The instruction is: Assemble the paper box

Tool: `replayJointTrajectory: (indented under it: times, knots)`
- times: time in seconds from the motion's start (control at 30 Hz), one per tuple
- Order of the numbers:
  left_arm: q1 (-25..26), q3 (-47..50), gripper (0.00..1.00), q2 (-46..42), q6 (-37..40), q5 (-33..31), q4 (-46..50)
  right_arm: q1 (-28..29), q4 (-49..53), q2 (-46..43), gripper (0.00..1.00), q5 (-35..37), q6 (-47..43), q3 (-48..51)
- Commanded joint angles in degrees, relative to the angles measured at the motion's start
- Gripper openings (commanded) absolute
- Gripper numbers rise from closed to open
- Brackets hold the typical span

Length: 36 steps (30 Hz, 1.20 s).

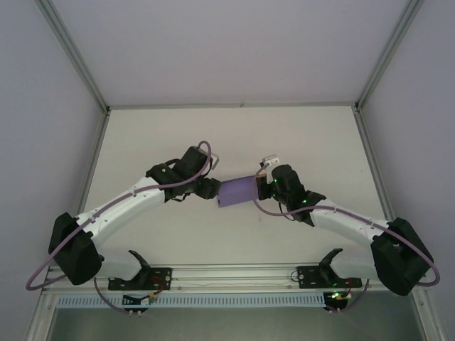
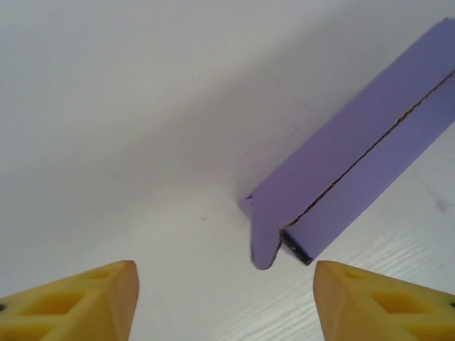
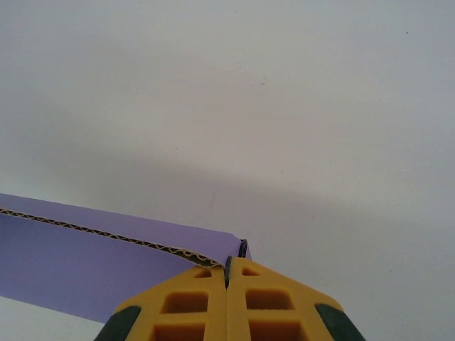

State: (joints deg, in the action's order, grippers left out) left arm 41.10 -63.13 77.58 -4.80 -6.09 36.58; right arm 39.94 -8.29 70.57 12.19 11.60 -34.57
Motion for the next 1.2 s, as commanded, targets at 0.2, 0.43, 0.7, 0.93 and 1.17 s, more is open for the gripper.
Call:
replayJointTrajectory:
  times: [0.2,0.43,0.7,0.93,1.17]
  knots:
    - [-0.23,-2.63,0.43,5.78,-5.14,4.29,-0.73,0.67,7.4,2.02,0.0,-0.41,1.13,-0.54]
    - [-0.23,-3.22,0.22,6.55,-8.53,2.86,0.59,0.78,8.21,2.2,0.0,-0.95,1.63,-0.85]
    - [-0.15,-6.17,0.01,8.75,-20.88,5.25,3.44,1.31,9.28,2.17,0.0,0.36,2.79,-1.56]
    - [-0.29,-10.32,0.03,11.79,-28.56,5.31,9.6,3.08,9.95,2.03,0.0,3.35,4.13,-1.73]
    - [-0.2,-13.2,0.02,15.29,-32.15,6.54,11.35,4.5,10.7,1.37,0.0,6.31,4.75,-1.49]
